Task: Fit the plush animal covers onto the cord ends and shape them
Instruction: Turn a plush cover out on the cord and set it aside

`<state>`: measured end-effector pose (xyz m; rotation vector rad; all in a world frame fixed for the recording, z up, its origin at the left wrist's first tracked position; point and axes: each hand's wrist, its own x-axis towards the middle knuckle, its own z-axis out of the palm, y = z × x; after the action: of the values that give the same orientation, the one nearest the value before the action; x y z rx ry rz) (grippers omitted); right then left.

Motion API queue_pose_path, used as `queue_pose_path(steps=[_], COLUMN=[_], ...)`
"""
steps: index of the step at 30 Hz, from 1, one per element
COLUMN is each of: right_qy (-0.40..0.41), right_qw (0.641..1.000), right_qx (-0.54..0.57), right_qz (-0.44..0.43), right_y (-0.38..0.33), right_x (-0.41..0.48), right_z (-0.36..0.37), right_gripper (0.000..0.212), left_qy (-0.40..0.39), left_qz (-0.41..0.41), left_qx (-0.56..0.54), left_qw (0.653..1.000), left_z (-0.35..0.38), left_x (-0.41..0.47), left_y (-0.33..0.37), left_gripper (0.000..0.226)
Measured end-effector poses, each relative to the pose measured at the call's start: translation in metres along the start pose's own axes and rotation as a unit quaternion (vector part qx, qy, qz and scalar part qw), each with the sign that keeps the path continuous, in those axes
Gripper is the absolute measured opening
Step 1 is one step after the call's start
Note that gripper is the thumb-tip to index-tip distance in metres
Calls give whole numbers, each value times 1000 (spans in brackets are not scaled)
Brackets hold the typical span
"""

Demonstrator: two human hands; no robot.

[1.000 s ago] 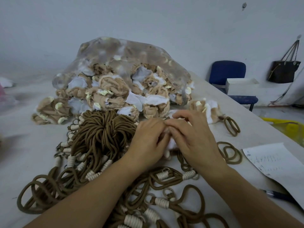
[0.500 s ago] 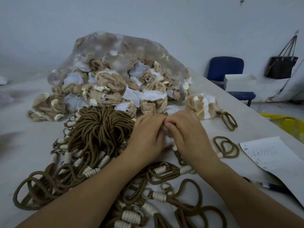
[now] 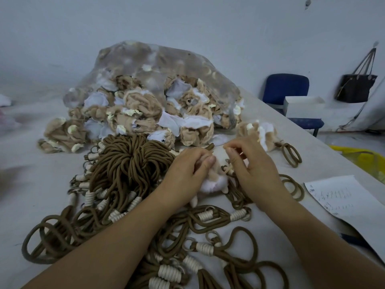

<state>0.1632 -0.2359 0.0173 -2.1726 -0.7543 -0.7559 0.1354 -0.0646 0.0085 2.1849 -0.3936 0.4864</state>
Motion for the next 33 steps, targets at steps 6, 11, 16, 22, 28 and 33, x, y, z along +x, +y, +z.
queue_pose_path(steps=[6,11,16,22,28,33], right_qy=[-92,-231,-242,-89,-81,-103], right_qw=[971,939,949,980,959,928], right_qx=[-137,-169,-139,-6,190,280], right_qz=[173,193,149,178,194,225], right_y=[32,30,24,21,9,5], right_x=[-2,-8,-8,-6,-6,-6], right_z=[-11,2,10,-4,-2,2], right_gripper=[37,45,28,23,26,29], left_qy=[50,54,46,9,28,41], left_qz=[-42,-77,-74,-56,-94,-110], left_qx=[-4,-33,-53,-55,-124,-160], left_qw=[998,995,995,997,987,980], left_z=[-1,-3,-2,-1,-3,-3], left_x=[1,4,4,4,4,5], left_y=[-3,-8,-7,-6,-11,-14], left_gripper=[9,6,6,8,14,9])
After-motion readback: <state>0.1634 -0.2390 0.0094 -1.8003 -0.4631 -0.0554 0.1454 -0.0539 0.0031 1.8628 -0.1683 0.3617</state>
